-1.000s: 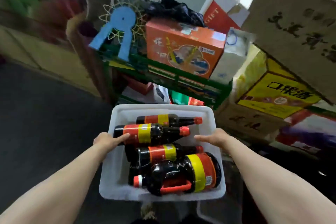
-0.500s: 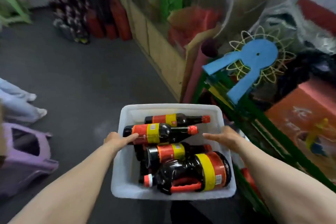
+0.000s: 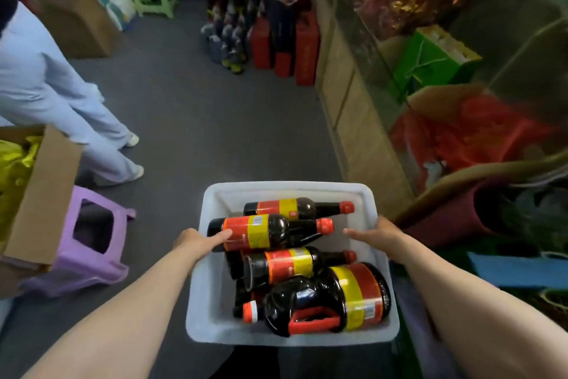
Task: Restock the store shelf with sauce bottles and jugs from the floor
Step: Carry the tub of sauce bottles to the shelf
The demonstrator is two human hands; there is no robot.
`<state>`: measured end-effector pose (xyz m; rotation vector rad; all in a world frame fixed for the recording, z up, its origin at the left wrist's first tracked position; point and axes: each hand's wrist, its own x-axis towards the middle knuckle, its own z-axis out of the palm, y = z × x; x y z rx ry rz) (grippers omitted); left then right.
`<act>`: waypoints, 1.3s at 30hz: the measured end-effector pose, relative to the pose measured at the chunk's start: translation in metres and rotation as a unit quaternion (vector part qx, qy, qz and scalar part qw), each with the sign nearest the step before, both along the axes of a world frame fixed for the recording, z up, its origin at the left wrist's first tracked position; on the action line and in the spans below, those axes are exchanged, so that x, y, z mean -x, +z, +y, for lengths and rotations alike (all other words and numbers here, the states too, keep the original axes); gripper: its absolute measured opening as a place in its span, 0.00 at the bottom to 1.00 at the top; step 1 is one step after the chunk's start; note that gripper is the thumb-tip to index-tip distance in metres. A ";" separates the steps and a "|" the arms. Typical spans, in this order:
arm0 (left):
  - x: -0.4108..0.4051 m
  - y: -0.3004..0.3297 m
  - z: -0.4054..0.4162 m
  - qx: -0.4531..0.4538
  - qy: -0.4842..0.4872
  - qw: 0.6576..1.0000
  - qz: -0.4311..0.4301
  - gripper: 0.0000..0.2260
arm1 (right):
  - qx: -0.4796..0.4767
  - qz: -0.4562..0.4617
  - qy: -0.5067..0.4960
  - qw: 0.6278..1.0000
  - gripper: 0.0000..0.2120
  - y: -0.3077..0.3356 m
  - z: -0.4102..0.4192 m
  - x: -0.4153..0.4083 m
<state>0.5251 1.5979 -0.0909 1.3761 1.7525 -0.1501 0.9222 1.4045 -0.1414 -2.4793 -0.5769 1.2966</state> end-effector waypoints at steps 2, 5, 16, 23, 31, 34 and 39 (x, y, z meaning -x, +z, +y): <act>-0.010 -0.007 0.052 0.017 0.019 0.999 -0.022 0.38 | 0.003 -0.003 0.001 1.000 0.69 0.019 0.053 -0.003; -0.027 -0.006 0.129 0.025 0.022 0.999 -0.032 0.44 | 0.006 -0.005 0.010 1.000 0.65 0.053 0.137 -0.004; -0.091 0.007 0.398 0.002 0.082 0.995 -0.048 0.46 | 0.013 0.009 0.063 0.998 0.68 0.001 0.457 -0.123; -0.129 0.020 0.566 -0.016 0.116 0.993 -0.026 0.36 | 0.000 -0.018 0.160 0.987 0.65 0.053 0.691 -0.145; -0.150 0.013 0.784 -0.002 0.168 0.983 -0.071 0.52 | 0.000 -0.038 0.217 0.976 0.61 0.078 0.932 -0.174; -0.155 -0.003 0.880 0.006 0.165 0.983 -0.085 0.53 | 0.002 -0.036 0.211 0.977 0.57 0.074 1.018 -0.183; -0.157 -0.033 1.039 0.020 0.167 0.980 -0.104 0.55 | -0.002 -0.028 0.214 0.976 0.70 0.073 1.164 -0.198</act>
